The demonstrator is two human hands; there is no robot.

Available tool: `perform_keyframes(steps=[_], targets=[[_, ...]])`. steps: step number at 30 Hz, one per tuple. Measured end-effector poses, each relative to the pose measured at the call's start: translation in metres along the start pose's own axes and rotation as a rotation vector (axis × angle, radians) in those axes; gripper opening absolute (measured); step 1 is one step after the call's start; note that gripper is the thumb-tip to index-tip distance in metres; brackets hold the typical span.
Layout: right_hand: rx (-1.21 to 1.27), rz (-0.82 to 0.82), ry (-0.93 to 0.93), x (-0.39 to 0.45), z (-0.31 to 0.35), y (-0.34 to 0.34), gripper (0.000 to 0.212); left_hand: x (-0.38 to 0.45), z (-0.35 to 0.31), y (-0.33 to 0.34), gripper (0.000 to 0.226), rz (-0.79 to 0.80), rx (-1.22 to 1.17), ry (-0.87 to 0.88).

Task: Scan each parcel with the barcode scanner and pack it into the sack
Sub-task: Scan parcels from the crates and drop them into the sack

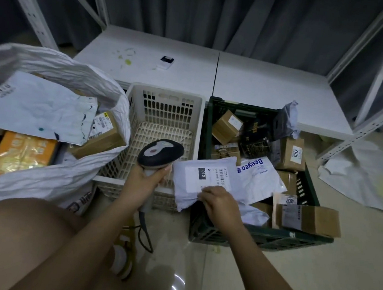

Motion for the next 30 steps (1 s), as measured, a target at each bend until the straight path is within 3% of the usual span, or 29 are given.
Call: perform_keyframes(steps=[4,7,8,11,14,16,18,22,26,30], targets=[[0.101,-0.036,0.154,-0.004,-0.005,0.004,0.036,-0.001,0.005,-0.011,0.038,-0.010,0.026,-0.013],[0.118,-0.144,0.439,-0.001,-0.033,-0.010,0.044,0.001,0.005,-0.015,0.038,-0.023,0.022,-0.005],[0.090,-0.120,0.572,-0.002,-0.048,-0.011,0.053,0.001,0.007,-0.017,0.042,-0.028,0.031,0.001],[0.138,0.171,0.987,-0.022,-0.086,0.005,0.109,-0.001,0.012,-0.018,0.044,-0.012,0.042,-0.020],[0.412,0.239,1.131,-0.029,-0.100,0.024,0.126,0.000,0.017,-0.018,0.023,-0.005,0.025,-0.038],[0.458,0.203,1.117,-0.022,-0.100,0.023,0.119,0.000,0.017,-0.018,0.018,0.002,0.019,-0.035],[0.468,0.103,1.061,-0.009,-0.097,0.012,0.091,0.001,0.015,-0.020,0.020,0.000,0.000,-0.024],[0.799,-0.085,0.912,0.021,-0.074,-0.012,0.038,0.004,0.011,-0.030,0.022,-0.021,-0.011,-0.017],[0.886,-0.142,0.724,0.057,-0.044,-0.038,0.030,0.004,-0.002,-0.043,0.043,-0.023,-0.013,0.023],[0.901,-0.089,0.652,0.091,-0.022,-0.042,0.027,0.005,-0.004,-0.055,0.053,-0.047,0.010,0.050]])
Point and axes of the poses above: each hand's wrist, its own x-axis towards the middle knuckle, its own y-axis out of the palm, z = x × y, the point moved 9 cm from there along x, towards the middle knuckle, and after that the axes turned 3 degrees about -x, right-handed, at the moved point
